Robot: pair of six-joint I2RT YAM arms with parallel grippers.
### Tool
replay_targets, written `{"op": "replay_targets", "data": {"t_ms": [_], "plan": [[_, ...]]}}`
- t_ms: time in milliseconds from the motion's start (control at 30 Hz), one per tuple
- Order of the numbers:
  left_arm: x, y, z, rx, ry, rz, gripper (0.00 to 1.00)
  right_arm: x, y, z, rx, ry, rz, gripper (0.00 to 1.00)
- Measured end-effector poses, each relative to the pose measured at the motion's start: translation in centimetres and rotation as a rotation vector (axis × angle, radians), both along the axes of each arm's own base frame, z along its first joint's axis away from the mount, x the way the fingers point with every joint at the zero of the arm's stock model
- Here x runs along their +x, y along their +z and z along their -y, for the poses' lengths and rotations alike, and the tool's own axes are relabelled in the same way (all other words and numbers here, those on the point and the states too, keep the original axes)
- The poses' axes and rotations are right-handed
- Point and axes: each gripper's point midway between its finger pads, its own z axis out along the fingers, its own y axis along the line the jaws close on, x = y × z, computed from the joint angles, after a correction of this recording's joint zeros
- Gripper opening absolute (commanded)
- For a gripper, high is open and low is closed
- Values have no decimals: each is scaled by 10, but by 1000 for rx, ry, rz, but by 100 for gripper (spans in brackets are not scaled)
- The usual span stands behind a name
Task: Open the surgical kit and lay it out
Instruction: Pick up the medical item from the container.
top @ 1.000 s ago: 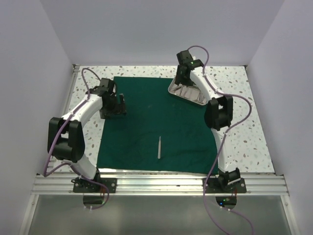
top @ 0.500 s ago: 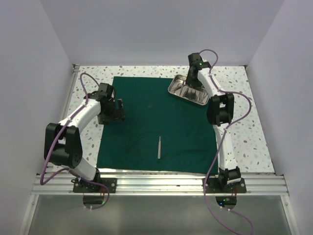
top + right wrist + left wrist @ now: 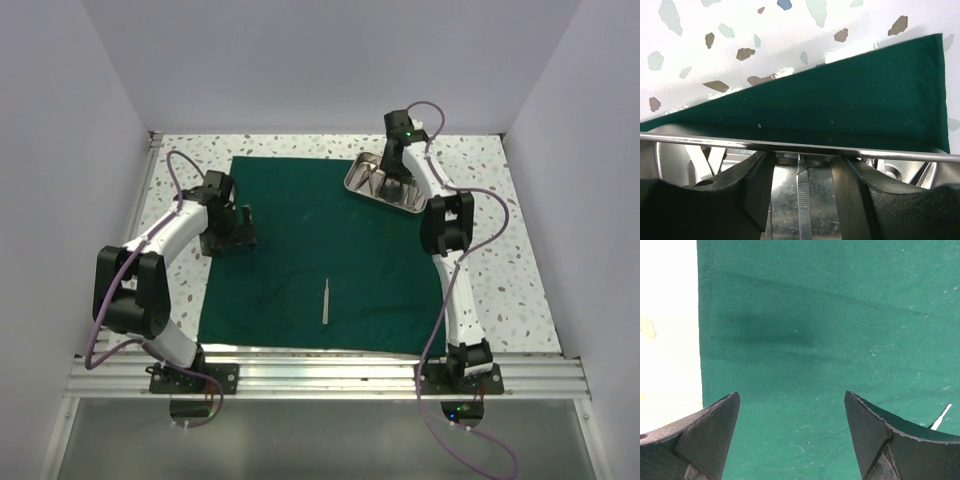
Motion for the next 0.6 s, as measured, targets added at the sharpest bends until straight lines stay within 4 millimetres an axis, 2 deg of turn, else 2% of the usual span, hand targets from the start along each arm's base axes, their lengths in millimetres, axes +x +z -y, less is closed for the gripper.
{"op": "replay_targets", "data": {"t_ms": [100, 133, 400, 467, 600], "plan": [[0, -2, 0, 2, 0, -8, 89, 4, 0, -1, -4, -1, 14, 47], [0, -3, 0, 4, 1, -12, 89, 6, 0, -1, -5, -2, 18, 39], [10, -12, -3, 34, 7, -37, 90, 8, -1, 3, -10, -18, 22, 13], [14, -12, -3, 34, 7, -35, 90, 7, -1, 4, -8, -17, 16, 2], [16, -13, -2, 34, 7, -37, 90, 6, -2, 6, 8, -16, 5, 0]]}}
